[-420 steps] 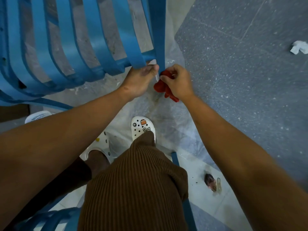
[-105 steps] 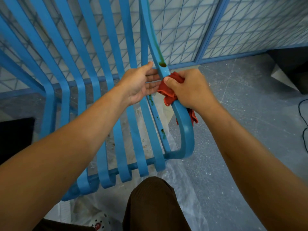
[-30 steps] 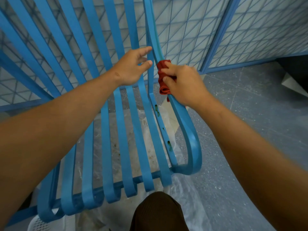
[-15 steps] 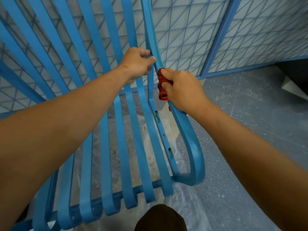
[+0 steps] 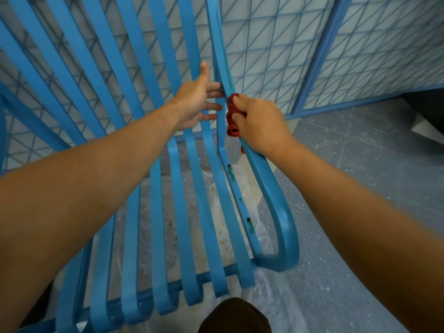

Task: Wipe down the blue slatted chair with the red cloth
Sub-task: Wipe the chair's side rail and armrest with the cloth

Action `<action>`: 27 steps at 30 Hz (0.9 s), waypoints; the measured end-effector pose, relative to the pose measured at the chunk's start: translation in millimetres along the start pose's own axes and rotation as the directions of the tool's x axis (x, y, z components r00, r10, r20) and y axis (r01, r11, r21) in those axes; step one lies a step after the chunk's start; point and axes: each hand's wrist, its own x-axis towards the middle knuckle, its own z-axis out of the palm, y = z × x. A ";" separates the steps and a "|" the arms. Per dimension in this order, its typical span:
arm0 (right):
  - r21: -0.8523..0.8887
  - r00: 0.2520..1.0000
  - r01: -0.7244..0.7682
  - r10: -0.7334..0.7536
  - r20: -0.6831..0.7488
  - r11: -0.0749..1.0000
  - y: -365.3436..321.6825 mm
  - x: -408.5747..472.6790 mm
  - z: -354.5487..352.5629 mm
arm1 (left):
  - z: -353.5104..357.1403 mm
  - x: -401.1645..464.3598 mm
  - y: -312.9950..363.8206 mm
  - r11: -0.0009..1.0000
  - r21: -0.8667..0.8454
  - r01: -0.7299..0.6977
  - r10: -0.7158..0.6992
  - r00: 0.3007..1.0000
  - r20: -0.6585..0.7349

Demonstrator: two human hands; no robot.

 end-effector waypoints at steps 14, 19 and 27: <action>-0.001 1.000 0.013 -0.013 -0.016 1.000 2.6 -13.7 -3.7 | 1.2 8.6 -18.5 0.999 0.009 -0.045 0.044 0.994 0.104; 0.103 0.998 0.022 -0.016 -0.060 0.994 6.5 2.9 7.7 | -4.1 16.2 -26.5 0.997 -0.073 0.020 -0.011 0.992 0.129; 0.248 0.998 -0.060 0.060 0.007 0.967 6.3 -34.0 -10.1 | -2.1 -9.1 12.3 0.974 -0.112 0.199 -0.184 0.975 0.125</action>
